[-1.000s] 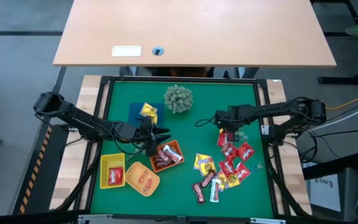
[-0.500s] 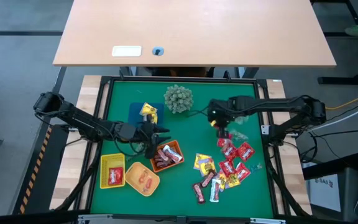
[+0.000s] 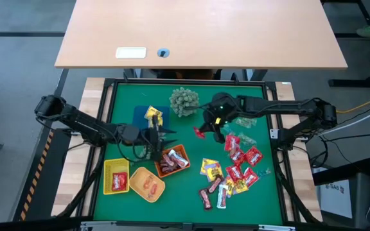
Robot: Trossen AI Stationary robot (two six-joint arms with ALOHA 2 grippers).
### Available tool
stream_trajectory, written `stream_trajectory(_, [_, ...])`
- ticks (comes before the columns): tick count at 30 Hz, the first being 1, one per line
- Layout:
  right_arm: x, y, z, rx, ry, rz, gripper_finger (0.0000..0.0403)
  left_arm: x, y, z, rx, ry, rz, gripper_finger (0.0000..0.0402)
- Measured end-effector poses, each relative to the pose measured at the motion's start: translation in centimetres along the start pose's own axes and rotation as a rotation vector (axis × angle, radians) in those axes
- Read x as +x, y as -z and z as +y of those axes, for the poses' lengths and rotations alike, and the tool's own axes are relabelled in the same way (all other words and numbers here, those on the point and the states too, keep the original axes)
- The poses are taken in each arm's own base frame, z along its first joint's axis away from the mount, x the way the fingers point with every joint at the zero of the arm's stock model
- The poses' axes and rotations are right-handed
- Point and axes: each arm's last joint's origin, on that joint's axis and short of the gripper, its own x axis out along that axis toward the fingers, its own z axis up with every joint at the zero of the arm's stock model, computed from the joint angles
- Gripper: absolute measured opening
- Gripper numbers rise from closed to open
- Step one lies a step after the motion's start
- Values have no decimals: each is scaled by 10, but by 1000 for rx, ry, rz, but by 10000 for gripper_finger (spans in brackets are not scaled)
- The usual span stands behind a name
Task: Sort candy
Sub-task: Put the red candy into the yellow bin
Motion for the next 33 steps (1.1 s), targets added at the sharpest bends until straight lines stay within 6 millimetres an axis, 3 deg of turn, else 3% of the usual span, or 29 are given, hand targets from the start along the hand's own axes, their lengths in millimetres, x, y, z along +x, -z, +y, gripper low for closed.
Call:
stream_trajectory(5, [5,-10,6,-59,-68,-98,2,3,-1,6,-13,34,-35,128])
stream_trajectory(16, [40,-23,35,-192,-156,-218,2,5,-3,11,-23,166,-92,128])
stream_trajectory(33, [35,-41,38,-271,-142,-405,3,4,-9,10,-38,201,-163,128])
